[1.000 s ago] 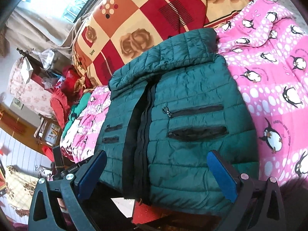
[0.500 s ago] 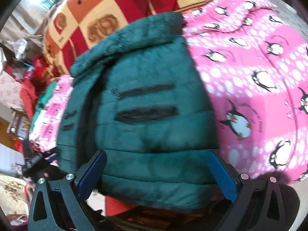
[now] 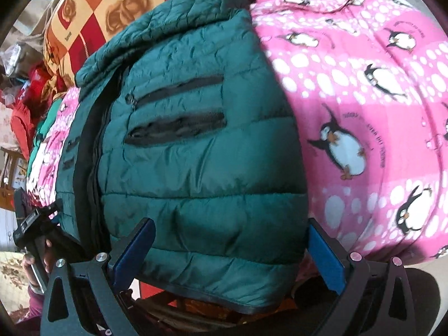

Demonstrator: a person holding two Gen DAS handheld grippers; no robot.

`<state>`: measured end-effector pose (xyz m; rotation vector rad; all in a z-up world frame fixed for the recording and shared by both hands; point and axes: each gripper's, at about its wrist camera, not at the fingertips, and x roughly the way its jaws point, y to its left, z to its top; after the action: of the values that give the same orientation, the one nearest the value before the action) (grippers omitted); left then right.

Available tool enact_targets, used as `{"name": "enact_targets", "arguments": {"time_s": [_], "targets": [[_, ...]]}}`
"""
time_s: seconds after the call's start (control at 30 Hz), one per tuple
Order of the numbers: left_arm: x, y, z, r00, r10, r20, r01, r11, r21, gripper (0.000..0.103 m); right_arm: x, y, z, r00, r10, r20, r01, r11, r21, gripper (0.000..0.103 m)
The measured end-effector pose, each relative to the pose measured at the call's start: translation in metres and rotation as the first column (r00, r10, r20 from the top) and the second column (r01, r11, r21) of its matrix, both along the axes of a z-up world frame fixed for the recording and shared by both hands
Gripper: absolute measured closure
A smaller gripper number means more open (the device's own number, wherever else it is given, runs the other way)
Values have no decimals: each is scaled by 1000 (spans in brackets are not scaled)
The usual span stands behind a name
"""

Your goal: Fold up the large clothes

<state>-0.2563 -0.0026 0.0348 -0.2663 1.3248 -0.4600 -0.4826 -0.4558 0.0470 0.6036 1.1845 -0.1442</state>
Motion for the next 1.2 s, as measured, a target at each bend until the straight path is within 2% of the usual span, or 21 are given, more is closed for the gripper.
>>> {"name": "enact_targets", "arguments": {"time_s": [0.07,0.17,0.3,0.37,0.47,0.53,0.57,0.6,0.63,0.67,0.7,0.73,0.83,1.03,1.2], "targets": [[0,1,-1,1000,8,-10,-8,1000,-7,13,-1,2,-2,1000,1,7,-2,1000,18,0],[-1,0,0,1000,13,-3,-13,1000,4,13,-5,4,-1,998,-2,64,-1,999,46,0],[-4,-4,-1,1000,13,13,-13,1000,22,13,-9,7,1,994,2,111,-10,997,71,6],[-6,-5,-1,1000,10,21,-11,999,32,13,-9,10,3,993,20,114,-27,998,61,6],[-7,-8,-2,1000,5,25,-6,999,37,13,-6,13,-1,996,41,74,-43,999,23,6],[-9,-10,-2,999,-10,32,9,999,39,14,-3,21,-3,994,90,63,-90,996,-2,9],[-11,-11,-1,999,-22,40,20,999,41,17,-2,26,-2,990,123,63,-121,992,-32,21],[-12,-11,0,998,-31,49,29,999,41,28,-1,31,0,987,152,60,-148,987,-69,39],[-15,-13,3,997,-42,65,39,998,54,40,-2,33,2,985,163,61,-157,983,-93,48],[-18,-16,7,995,-56,85,51,996,68,47,-2,32,5,984,163,66,-156,983,-98,62],[-20,-18,10,993,-67,102,59,995,80,63,-3,30,7,984,161,72,-153,984,-96,72],[-23,-21,15,989,-75,127,62,993,101,74,-4,28,9,984,163,77,-156,984,-92,73],[-27,-25,32,978,-90,186,68,990,121,89,-8,22,20,977,176,117,-168,983,-73,80],[-27,-27,70,955,-105,278,83,992,91,93,-13,16,58,955,166,245,-159,986,-49,84],[-18,-24,98,939,-74,336,61,997,51,93,-8,15,87,932,169,320,-154,986,-72,84]]}}
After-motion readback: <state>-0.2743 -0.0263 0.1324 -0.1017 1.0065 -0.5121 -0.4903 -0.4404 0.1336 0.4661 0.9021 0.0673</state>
